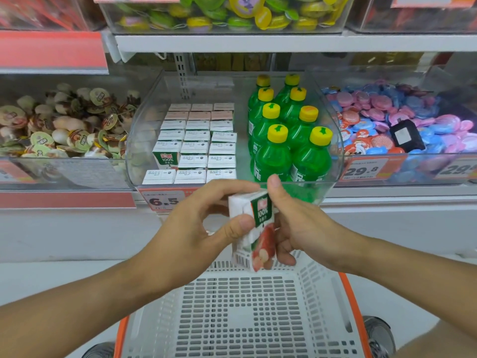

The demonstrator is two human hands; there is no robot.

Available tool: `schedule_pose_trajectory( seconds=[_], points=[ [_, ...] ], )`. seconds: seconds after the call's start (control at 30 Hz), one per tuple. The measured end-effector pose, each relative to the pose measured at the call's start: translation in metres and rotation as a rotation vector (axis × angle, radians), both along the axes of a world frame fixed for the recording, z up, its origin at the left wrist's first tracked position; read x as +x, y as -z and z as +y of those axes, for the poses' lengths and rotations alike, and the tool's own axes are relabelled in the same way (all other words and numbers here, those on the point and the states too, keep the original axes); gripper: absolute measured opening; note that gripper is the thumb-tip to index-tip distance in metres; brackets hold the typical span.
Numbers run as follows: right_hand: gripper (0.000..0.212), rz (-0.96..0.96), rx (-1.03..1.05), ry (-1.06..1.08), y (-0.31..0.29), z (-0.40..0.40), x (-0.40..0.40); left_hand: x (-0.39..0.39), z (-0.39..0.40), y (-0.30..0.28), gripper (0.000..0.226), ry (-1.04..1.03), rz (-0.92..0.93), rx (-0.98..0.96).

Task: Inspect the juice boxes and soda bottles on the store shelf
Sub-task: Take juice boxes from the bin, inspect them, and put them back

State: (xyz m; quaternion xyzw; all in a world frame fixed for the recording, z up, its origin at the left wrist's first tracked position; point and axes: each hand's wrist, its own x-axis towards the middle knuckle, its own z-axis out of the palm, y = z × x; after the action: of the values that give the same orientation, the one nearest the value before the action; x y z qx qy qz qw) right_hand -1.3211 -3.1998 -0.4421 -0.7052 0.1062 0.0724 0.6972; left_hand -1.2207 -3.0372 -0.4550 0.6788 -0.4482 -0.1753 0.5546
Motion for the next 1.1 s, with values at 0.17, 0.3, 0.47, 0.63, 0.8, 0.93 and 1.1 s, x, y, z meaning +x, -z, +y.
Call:
schedule_pose_trajectory(
  seconds=[0.17, 0.3, 0.47, 0.63, 0.8, 0.93, 1.1],
  points=[
    [0.052, 0.077, -0.038, 0.029, 0.000, 0.006, 0.001, -0.001, -0.006, -0.002, 0.029, -0.173, 0.242, -0.109],
    [0.063, 0.029, -0.043, 0.099, -0.002, 0.004, 0.002, 0.006, -0.005, -0.002, 0.026, -0.274, 0.253, -0.116],
    [0.048, 0.003, 0.117, 0.051, 0.001, -0.004, 0.002, 0.009, -0.002, -0.003, 0.028, -0.309, 0.361, -0.143],
    [0.050, 0.006, 0.185, 0.009, 0.001, -0.007, 0.003, 0.009, -0.002, -0.006, 0.030, -0.334, 0.356, -0.147],
    [0.054, 0.042, 0.199, 0.004, 0.000, -0.007, 0.004, 0.008, -0.003, -0.008, 0.035, -0.345, 0.372, -0.126],
    [0.050, 0.054, 0.163, 0.003, -0.003, -0.008, 0.005, 0.010, -0.002, -0.008, 0.037, -0.347, 0.378, -0.104],
    [0.045, 0.065, 0.069, 0.076, -0.005, -0.006, 0.005, 0.009, -0.002, -0.007, 0.034, -0.332, 0.429, -0.122]
  ],
)
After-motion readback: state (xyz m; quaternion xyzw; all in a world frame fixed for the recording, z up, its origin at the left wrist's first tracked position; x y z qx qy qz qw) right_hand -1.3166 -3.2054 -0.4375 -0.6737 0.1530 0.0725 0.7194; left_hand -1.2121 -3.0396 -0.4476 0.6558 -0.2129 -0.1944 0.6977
